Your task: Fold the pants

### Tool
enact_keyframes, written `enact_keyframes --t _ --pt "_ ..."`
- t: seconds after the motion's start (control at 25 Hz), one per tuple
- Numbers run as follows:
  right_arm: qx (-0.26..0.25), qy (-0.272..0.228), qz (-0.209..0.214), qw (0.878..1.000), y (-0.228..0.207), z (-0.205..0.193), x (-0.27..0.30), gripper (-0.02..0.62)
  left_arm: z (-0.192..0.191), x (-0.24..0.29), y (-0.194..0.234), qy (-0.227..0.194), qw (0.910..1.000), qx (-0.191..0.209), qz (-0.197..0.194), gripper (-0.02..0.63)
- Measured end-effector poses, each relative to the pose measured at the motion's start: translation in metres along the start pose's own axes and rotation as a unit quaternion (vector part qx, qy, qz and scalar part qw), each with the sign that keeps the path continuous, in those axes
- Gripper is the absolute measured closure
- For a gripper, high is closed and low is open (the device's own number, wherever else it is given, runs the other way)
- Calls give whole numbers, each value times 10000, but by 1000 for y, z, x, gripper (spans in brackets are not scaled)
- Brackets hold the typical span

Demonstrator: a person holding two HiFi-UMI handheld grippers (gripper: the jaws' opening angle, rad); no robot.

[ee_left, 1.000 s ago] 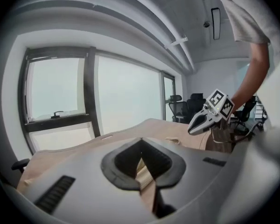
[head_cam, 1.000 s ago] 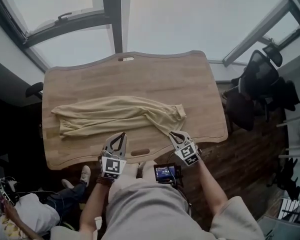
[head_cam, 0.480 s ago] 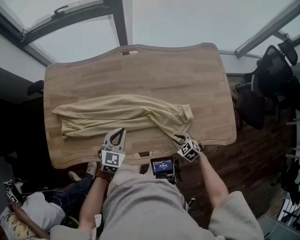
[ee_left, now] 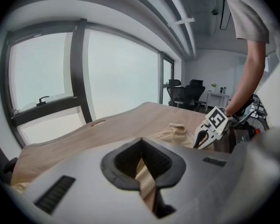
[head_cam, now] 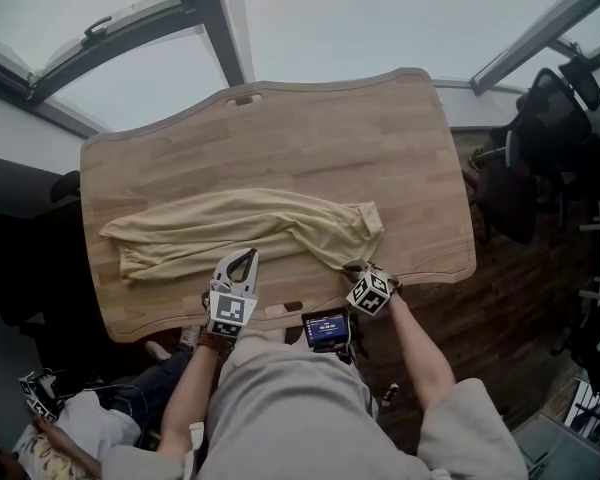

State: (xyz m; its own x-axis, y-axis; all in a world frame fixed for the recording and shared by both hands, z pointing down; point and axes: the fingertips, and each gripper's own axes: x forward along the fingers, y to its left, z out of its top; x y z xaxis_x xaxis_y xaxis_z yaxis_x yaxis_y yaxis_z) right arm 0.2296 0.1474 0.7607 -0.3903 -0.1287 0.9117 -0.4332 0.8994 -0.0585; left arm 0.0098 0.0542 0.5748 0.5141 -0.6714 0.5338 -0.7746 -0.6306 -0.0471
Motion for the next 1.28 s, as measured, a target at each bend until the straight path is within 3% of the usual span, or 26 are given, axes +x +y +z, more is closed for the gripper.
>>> enact_keyframes --t 0.04,0.36,0.64,0.92,1.2,1.28 --pt "-16 -31 -9 10000 -2 2 -4 572 -1 2 1 18 10000 27 -11 600" --pt "-281 -1100 407 9927 -47 70 -122 577 -34 11 25 435 9969 651 -21 598" --pt "-588 -1303 969 9850 -129 137 -196 577 -60 27 20 803 9939 747 -98 598" --pt "-380 -1325 1338 9814 -243 192 -184 577 -61 41 -4 993 9935 549 77 598" --pt "-9 -1466 1390 9794 -357 245 -146 577 -70 55 -15 1335 9902 217 346 598" --pt "301 -1432 1170 9823 -396 252 -129 577 -71 59 -19 1392 9893 134 420 598"
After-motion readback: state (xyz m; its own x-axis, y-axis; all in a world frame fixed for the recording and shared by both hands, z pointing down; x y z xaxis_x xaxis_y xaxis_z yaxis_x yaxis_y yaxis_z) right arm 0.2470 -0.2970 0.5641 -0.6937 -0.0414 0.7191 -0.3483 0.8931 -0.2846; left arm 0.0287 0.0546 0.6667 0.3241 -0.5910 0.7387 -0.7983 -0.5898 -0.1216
